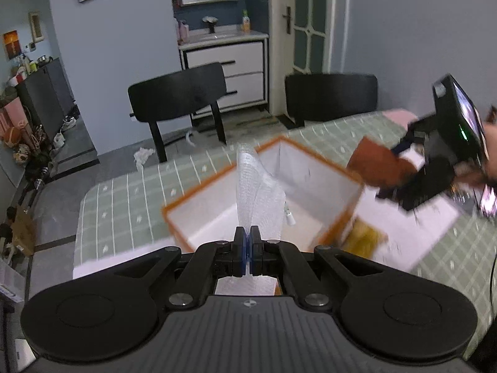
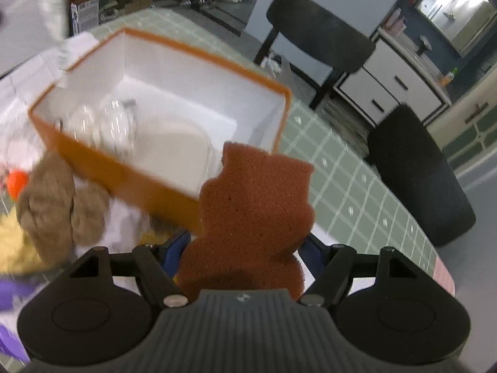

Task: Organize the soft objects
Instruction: 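Carry the sponge and the mesh bag over the orange box with both tools, then open both tools to drop the sponge and mesh bag into the box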

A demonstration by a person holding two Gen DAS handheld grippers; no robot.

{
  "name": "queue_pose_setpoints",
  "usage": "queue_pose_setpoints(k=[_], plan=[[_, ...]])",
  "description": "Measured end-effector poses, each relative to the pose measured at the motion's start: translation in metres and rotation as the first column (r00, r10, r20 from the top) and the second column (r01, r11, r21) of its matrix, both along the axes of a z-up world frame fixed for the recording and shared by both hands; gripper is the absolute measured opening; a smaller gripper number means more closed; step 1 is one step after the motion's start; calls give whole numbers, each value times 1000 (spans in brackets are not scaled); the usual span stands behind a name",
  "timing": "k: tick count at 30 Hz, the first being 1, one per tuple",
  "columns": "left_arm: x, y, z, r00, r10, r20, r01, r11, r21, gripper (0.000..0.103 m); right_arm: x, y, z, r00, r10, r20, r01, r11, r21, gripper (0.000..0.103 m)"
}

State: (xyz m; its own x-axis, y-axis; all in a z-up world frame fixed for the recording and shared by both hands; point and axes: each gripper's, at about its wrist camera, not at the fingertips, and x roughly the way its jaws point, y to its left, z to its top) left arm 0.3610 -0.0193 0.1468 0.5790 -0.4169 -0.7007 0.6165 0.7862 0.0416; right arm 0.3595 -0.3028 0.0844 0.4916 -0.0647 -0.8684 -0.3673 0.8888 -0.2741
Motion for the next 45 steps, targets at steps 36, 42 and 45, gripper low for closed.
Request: queue_pose_setpoints(k=[36, 42, 45], plan=[[109, -83, -135, 991, 127, -39, -107, 940, 322, 23, 119, 104, -97, 986, 126, -109, -122, 992, 39, 75], [107, -81, -129, 991, 128, -37, -112, 949, 294, 38, 114, 106, -95, 987, 117, -106, -116, 993, 24, 82], [104, -78, -120, 992, 126, -23, -114, 954, 276, 45, 113, 106, -93, 989, 112, -101, -111, 994, 18, 86]])
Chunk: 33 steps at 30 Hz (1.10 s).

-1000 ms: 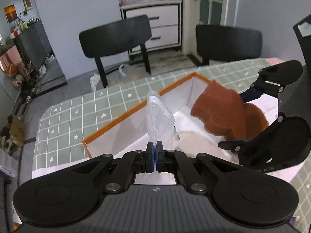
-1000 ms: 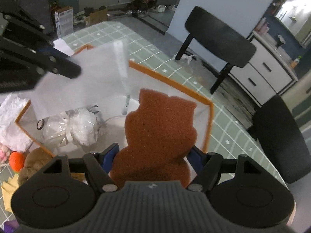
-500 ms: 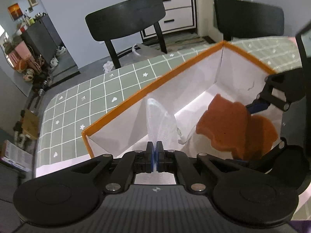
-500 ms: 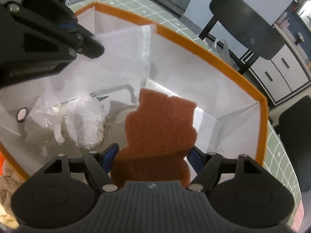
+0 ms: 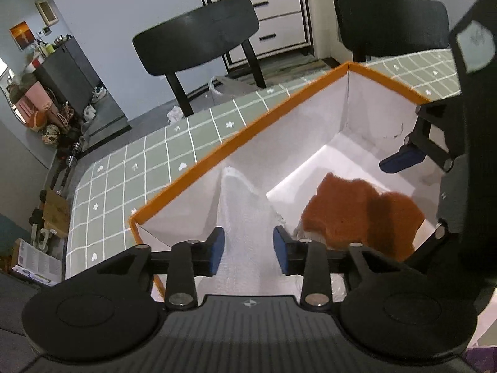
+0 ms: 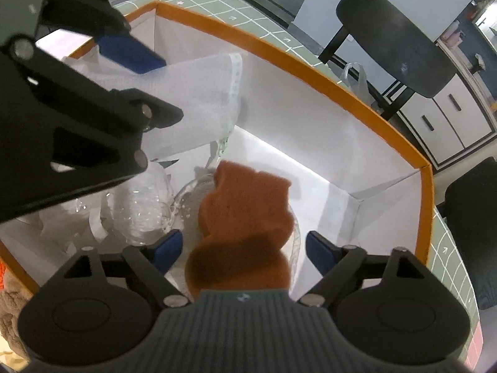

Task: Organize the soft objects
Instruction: 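Open both tools to drop the sponge and mesh bag into the box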

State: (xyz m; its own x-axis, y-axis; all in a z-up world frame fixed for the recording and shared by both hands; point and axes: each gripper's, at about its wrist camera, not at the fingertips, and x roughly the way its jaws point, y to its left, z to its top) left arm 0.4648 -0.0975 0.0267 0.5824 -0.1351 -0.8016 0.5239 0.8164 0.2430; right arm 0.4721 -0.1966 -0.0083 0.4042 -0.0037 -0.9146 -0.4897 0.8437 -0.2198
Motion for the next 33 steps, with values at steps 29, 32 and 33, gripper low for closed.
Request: queue_pose_setpoints(k=[29, 32, 33], plan=[[-74, 29, 75, 996, -21, 85, 23, 999, -26, 50, -81, 22, 96, 993, 25, 116, -16, 997, -71, 86], [-84, 35, 82, 995, -20, 97, 23, 999, -23, 51, -97, 27, 107, 991, 36, 127, -26, 996, -80, 86], [-87, 36, 84, 995, -20, 99, 22, 1000, -21, 51, -101, 27, 110, 991, 39, 131, -29, 996, -80, 86]])
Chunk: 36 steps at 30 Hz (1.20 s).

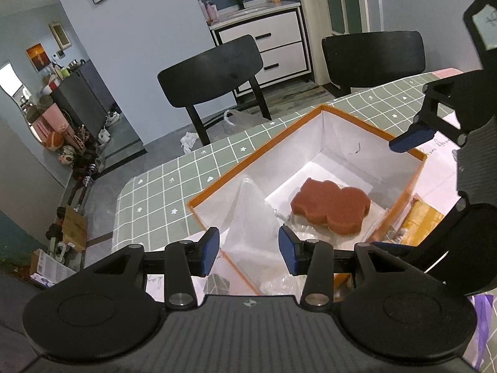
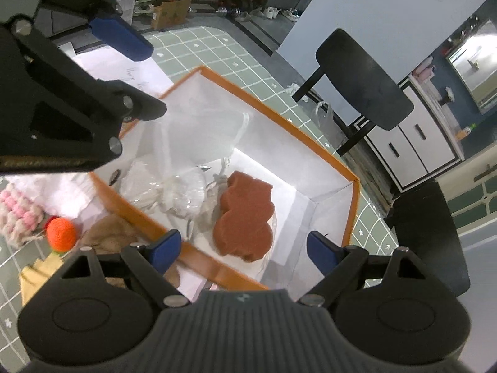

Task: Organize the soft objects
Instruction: 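Open both tools to drop the sponge and mesh bag into the box, then move both tools back toward the remaining items on the table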

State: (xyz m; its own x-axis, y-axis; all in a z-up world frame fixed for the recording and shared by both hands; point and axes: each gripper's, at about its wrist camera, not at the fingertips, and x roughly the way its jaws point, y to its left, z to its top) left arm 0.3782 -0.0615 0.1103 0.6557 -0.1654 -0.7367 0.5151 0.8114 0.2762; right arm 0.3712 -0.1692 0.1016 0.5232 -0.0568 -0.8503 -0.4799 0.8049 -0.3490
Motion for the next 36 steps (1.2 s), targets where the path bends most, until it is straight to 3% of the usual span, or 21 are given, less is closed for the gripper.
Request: queue_pose_setpoints(k=[8, 15, 19, 24, 29, 36], plan=[[-33, 17, 12, 1000, -4, 22, 5, 1000, -27, 57, -40, 5, 22, 999, 20, 26, -20, 1000, 5, 87], [-56, 32, 2, 1000, -3, 13, 3, 1000, -29, 58, -74, 6, 21, 999, 36, 31, -36, 999, 15, 87], [-69, 42, -15, 1000, -1, -9, 1, 1000, -16, 58, -91, 19, 13, 997, 73, 10, -73, 994, 83, 87], [-86, 60, -36, 999, -1, -39, 1, 1000, 3, 59, -104, 40, -15, 991, 129, -32, -126, 989, 74, 87], [-85, 87, -63, 995, 45, -87, -45, 999, -1, 59, -99, 25, -33, 995, 87, -48, -83, 994, 73, 87], [-72, 132, -96, 978, 123, -167, -132, 990, -46, 60, -95, -35, -53, 997, -42, -60, 47, 996, 77, 87]])
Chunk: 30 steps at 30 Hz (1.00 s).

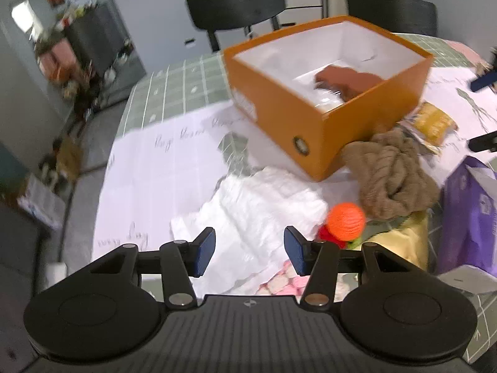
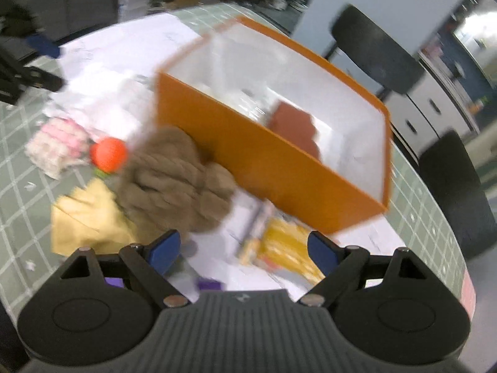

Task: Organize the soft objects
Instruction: 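Move both tools back toward the remaining items on the table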

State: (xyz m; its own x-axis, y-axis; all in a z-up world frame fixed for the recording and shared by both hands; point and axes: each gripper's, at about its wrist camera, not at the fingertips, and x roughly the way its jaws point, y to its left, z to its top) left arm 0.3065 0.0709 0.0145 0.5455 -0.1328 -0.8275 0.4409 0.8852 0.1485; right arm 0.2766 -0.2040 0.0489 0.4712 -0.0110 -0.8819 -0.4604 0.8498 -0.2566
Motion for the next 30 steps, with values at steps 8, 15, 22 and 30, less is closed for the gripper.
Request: queue_pose_setpoints(k=[8, 15, 22, 30], plan=[[25, 2, -24, 993, 81, -83, -92, 987, -129, 70, 4, -57, -25, 992, -126, -22, 127, 992, 16, 87], [41, -21, -48, 991, 107, -86, -113, 991, -73, 70, 7, -85, -49, 984, -169, -61, 171, 985, 35, 87], [53, -26, -64, 985, 135, -110, -144, 987, -77, 69, 20, -100, -70, 977, -199, -79, 205, 976, 75, 88], [55, -16, -67, 978, 162, -133, -177, 978, -112, 21, 36, -103, -85, 979, -191, -78, 199, 972, 123, 88]])
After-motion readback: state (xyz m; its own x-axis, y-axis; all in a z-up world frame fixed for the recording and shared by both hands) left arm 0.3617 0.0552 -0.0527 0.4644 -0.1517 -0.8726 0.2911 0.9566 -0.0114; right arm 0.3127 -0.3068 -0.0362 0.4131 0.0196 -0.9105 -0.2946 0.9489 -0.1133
